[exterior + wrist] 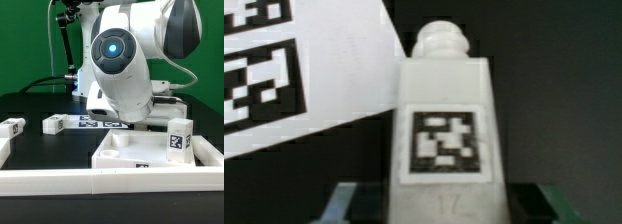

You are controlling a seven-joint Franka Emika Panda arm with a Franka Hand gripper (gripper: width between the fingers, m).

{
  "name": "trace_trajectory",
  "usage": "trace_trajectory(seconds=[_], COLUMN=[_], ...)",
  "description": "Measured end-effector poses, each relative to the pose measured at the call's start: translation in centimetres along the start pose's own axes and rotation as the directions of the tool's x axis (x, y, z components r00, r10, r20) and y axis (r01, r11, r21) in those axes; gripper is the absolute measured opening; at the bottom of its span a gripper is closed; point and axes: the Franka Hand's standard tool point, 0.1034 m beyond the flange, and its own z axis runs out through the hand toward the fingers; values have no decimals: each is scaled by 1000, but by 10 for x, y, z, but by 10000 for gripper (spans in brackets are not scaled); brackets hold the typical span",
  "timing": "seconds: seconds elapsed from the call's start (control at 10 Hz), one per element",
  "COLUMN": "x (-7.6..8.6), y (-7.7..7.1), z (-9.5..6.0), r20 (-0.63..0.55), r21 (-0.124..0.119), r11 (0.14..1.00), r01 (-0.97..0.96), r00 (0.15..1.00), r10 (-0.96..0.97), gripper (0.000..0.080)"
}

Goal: Assemble square table

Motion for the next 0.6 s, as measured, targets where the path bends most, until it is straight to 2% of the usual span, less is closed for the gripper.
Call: trace_trajectory(seconds=[0.4,0.6], x=[0,-8], y=[3,7], z=[-2,-20], r20=[-2,-4], r21=[5,11], r11=[1000,1000], r01=[-3,3], r00=[1000,1000], r10=[3,-3], gripper=[289,289])
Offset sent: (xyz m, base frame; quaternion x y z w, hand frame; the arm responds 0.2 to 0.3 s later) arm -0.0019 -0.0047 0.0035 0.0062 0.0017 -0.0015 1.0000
